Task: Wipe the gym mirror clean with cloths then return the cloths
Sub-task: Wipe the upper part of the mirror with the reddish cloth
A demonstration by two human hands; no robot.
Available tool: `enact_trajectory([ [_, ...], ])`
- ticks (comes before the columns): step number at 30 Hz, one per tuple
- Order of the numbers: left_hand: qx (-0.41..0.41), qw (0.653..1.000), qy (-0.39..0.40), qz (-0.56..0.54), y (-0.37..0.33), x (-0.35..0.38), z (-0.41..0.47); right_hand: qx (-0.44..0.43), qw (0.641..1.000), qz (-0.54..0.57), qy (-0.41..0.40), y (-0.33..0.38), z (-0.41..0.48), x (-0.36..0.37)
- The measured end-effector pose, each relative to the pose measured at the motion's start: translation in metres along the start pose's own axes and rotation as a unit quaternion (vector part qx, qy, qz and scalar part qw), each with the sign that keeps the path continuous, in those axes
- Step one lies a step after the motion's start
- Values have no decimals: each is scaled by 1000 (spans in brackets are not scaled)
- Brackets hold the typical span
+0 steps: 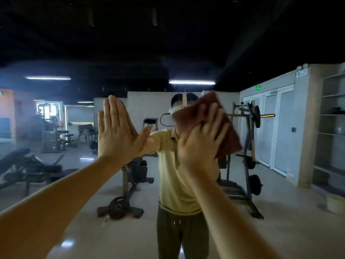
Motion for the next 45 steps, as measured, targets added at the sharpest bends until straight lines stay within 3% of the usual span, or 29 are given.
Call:
enact_trajectory([
  [3, -36, 998, 21, -41, 3, -7, -13, -177, 979, 40, 94, 64, -62, 33],
  [7, -4, 999, 12, -49, -8, -6, -87, -391, 899, 42, 193, 57, -131, 32],
  [10, 43, 998, 26, -26, -4, 9, -129, -361, 915, -20, 181, -31, -103, 16],
  [14, 21, 999, 33, -9, 4, 34, -139, -158, 983, -46, 79, -144, -35, -22],
  [17, 18, 1000, 2, -6, 1, 51, -140, -7, 999, -42, 19, -148, -33, -29],
  [19, 26, 999, -22, -11, 3, 58, -141, 29, 998, -47, 26, -117, -51, -16],
  [26, 77, 990, -77, -91, 10, 64, -140, -66, 996, -32, 50, 12, -131, 37],
  [29, 105, 981, -92, -138, 16, 60, -143, -195, 973, -2, 119, 47, -189, 54],
  [31, 115, 978, -96, -145, 17, 61, -145, -320, 931, -17, 176, 34, -226, 55],
  [33, 112, 982, -94, -119, 14, 66, -144, -361, 912, -64, 186, -20, -230, 45],
  [35, 102, 987, -92, -82, 12, 69, -144, -293, 935, -113, 166, -90, -201, 25],
  [38, 89, 990, -84, -62, 11, 70, -145, -40, 990, -113, 77, -164, -153, -6],
  [39, 88, 991, -80, -65, 12, 69, -145, 70, 994, -80, 23, -167, -149, -11],
  [41, 89, 991, -70, -78, 12, 65, -144, 255, 964, 4, -79, -141, -162, -11],
  [43, 95, 989, -47, -102, 11, 60, -148, 262, 960, 30, -90, -84, -190, 4],
  [45, 113, 985, -22, -127, 9, 56, -166, 189, 981, 24, -15, -26, -227, 29],
])
Point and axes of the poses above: each hand's wrist, its own z-axis towards the middle knuckle, its own x-axis out of the palm, y = z × x, the point moved 8 cm from there along z, towards the middle knuckle, and after that the axes turned 2 degrees about y, right-handed, at the moved point
